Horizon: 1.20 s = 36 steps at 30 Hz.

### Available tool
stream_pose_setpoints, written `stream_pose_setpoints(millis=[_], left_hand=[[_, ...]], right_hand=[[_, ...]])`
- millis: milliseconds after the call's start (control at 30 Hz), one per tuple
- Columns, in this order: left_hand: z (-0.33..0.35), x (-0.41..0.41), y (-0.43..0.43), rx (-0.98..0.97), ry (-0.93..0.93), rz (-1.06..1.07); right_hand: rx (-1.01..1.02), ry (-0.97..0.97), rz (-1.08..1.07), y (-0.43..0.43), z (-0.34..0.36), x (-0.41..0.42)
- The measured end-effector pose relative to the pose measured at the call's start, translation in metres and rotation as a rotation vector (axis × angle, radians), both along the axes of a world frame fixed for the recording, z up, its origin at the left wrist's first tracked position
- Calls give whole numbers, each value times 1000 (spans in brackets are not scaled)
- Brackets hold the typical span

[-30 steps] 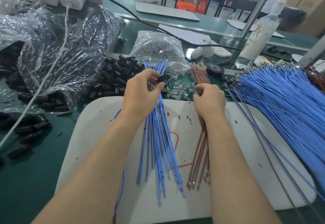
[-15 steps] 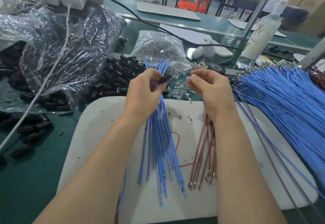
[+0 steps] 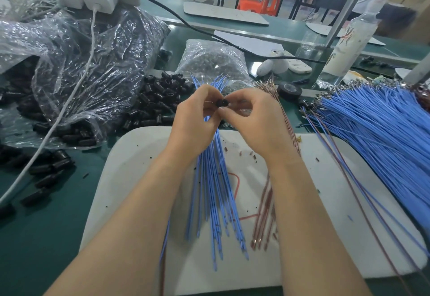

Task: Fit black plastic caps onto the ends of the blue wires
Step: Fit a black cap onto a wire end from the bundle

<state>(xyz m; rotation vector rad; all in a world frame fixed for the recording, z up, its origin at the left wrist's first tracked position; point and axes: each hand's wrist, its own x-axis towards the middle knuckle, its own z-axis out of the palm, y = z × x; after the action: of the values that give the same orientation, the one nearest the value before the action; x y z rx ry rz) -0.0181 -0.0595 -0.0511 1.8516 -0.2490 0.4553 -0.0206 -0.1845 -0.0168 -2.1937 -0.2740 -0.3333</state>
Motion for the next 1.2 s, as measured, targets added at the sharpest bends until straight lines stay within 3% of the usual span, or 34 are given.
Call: stream_pose_setpoints(millis=[300, 633, 867, 1200], left_hand=[[-3, -2, 1, 360, -66, 279], [-3, 1, 0, 297, -84, 271], [-4, 3, -1, 265, -60, 264], [-4, 1, -1, 322, -64, 256]], right_hand=[[-51, -199, -85, 11, -1, -2], [-53, -64, 15, 6, 4, -2], [80, -38, 73, -2, 12, -4], [-74, -128, 37, 0, 11, -6]])
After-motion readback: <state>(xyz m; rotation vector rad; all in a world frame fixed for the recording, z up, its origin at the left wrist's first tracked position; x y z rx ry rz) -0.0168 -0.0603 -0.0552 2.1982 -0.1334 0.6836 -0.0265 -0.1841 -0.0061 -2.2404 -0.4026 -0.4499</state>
